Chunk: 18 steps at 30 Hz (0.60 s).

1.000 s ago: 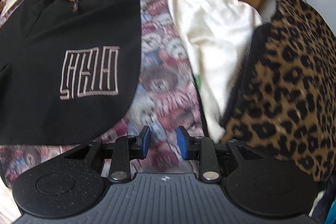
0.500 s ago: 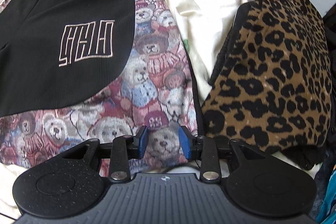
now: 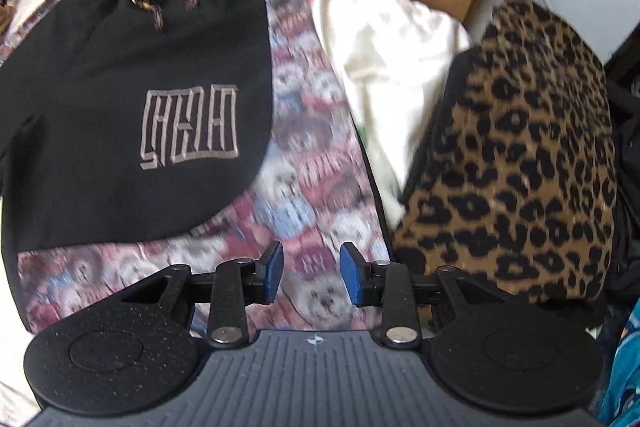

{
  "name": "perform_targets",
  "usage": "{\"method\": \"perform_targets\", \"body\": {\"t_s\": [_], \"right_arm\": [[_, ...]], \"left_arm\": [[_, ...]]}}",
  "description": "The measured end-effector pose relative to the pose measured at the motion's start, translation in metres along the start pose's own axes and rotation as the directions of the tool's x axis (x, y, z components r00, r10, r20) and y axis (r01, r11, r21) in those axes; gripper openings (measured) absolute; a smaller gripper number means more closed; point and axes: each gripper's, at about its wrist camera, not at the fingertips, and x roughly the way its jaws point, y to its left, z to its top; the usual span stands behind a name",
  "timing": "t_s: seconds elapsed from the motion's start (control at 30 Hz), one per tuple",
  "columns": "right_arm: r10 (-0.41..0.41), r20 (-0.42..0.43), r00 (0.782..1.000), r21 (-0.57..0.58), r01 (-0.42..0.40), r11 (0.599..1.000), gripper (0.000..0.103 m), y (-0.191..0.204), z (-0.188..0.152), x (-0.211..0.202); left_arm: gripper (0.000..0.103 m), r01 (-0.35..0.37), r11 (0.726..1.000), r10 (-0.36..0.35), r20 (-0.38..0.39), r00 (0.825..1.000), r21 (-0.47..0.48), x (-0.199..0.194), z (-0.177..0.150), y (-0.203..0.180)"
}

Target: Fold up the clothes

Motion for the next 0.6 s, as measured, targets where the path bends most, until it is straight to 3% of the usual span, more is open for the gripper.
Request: {"method": "perform_targets", "body": {"t_s": [0.07,0.13,0.43,0.6], "right_arm": [[0.010,0.008,1.000,0.003,-0.010,1.000,0.038,0.004,0.006,-0.001],[0.020,0.015,1.000,0.004,-0.020,1.000,0.038,0.007,0.011,-0.001],[0.091,0.044,0.995,0.014,-0.091,0.996,0.038,0.033,0.023,0.002],[0.164,0.079,0.983,0.081,-0.170,0.982,0.038,0.056,0.035,0.006]], "left_arm": [[0.016,0.008,1.000,-0.008,0.003,1.000,0.000,-0.002,-0.001,0.001],[0.014,0.012,1.000,-0.012,0.011,1.000,0.000,-0.005,-0.003,0.002],[0.023,0.034,0.999,-0.034,0.023,0.999,-0.029,-0.009,-0.004,0.008],[0.021,0.047,0.998,-0.046,0.027,0.999,-0.045,-0.008,-0.005,0.010]]}}
